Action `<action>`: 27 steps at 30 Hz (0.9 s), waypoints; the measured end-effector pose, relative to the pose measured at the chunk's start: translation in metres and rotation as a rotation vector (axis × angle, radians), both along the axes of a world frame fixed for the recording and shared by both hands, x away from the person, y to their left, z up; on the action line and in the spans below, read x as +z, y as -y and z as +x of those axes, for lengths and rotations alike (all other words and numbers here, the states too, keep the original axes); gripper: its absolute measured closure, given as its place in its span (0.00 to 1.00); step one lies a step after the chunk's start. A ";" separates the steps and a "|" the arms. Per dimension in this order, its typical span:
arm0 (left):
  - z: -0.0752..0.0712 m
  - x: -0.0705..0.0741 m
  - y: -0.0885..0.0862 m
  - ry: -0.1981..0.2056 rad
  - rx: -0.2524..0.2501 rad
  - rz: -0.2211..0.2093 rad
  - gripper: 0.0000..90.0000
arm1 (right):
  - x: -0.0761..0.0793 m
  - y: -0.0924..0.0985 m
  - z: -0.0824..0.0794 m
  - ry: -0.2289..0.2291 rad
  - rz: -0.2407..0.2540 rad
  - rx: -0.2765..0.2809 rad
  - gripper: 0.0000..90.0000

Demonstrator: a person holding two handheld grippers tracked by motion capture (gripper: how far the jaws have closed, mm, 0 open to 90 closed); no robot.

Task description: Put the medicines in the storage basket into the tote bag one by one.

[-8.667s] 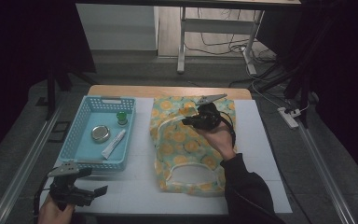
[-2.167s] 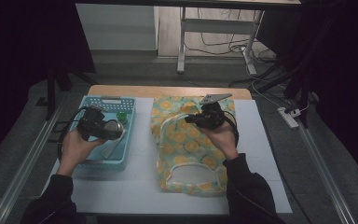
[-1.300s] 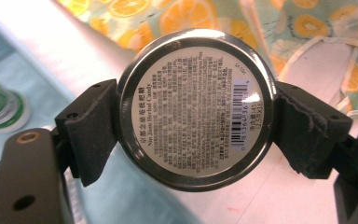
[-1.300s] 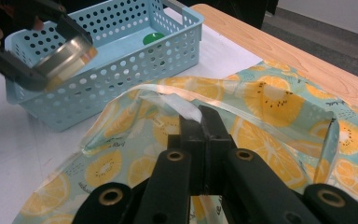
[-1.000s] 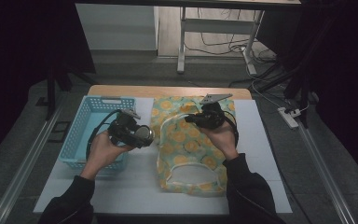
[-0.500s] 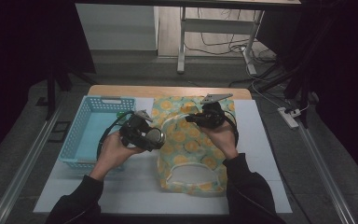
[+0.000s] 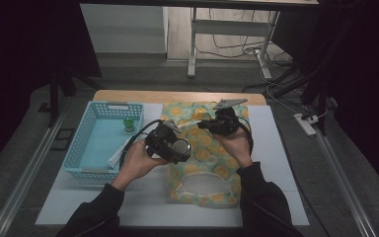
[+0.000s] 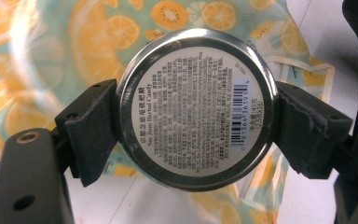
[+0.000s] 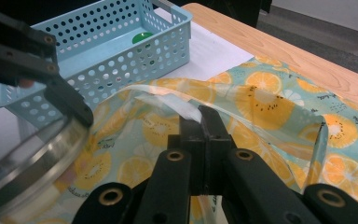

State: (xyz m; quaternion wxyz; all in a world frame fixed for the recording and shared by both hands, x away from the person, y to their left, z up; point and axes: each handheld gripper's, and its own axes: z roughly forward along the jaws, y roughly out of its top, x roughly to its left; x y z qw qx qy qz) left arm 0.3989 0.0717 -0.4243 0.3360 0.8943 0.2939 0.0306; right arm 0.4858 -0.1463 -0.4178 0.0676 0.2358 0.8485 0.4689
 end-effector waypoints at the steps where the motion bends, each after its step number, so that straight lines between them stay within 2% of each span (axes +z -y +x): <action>1: 0.001 -0.001 0.003 0.000 -0.002 -0.001 0.23 | 0.000 0.000 0.000 0.000 -0.001 0.000 1.00; 11: 0.010 -0.013 0.033 0.009 -0.046 0.007 0.23 | -0.001 0.000 0.001 0.009 -0.002 -0.001 1.00; 13: 0.013 -0.017 0.038 0.013 -0.048 0.020 0.23 | -0.001 0.000 0.001 0.012 -0.002 -0.002 1.00; 23: 0.030 -0.043 0.046 0.031 -0.021 0.068 0.23 | -0.005 0.000 0.003 0.013 -0.009 -0.010 1.00; 27: 0.036 -0.054 0.047 0.030 -0.002 0.070 0.23 | -0.007 0.000 0.003 0.019 -0.015 -0.013 1.00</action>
